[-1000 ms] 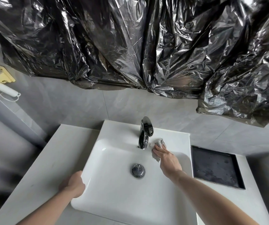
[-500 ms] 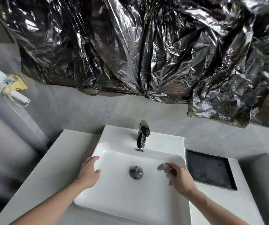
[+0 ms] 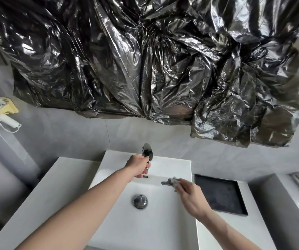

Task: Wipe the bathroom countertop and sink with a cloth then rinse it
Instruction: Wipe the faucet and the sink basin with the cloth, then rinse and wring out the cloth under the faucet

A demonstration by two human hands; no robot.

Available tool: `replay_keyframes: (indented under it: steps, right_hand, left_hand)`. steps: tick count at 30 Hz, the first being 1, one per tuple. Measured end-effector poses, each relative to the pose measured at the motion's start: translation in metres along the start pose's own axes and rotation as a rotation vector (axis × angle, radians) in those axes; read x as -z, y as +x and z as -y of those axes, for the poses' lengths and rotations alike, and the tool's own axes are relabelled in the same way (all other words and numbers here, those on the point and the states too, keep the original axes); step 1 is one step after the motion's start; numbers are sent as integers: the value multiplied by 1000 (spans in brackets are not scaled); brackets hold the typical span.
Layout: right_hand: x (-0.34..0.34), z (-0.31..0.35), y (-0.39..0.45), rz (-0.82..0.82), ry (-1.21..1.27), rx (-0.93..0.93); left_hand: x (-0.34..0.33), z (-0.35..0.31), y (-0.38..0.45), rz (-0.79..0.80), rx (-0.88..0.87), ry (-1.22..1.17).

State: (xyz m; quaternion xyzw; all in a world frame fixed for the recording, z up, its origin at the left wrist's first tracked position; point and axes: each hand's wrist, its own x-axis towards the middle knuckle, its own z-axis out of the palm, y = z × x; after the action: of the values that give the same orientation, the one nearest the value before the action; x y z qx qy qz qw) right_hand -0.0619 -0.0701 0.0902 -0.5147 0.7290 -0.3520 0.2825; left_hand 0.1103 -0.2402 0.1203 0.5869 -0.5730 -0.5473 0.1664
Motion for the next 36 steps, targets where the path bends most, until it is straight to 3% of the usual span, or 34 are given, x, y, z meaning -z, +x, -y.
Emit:
replay_keyframes:
  steps: [4, 12, 21, 30, 36]
  right_hand:
    - [3, 6, 4, 6, 0, -27]
    - [-2, 19, 9, -1, -145, 80]
    - [4, 26, 5, 0, -125, 55]
    - [9, 35, -2, 66, 81, -37]
    - [4, 29, 1, -9, 24, -40]
  left_hand:
    - [-11, -7, 14, -33, 101, -203]
    - [-24, -4, 25, -128, 123, -354]
    - [-22, -7, 26, -164, 100, -410]
    - [-20, -12, 25, -149, 117, -482]
    - [-21, -11, 27, -156, 131, -535]
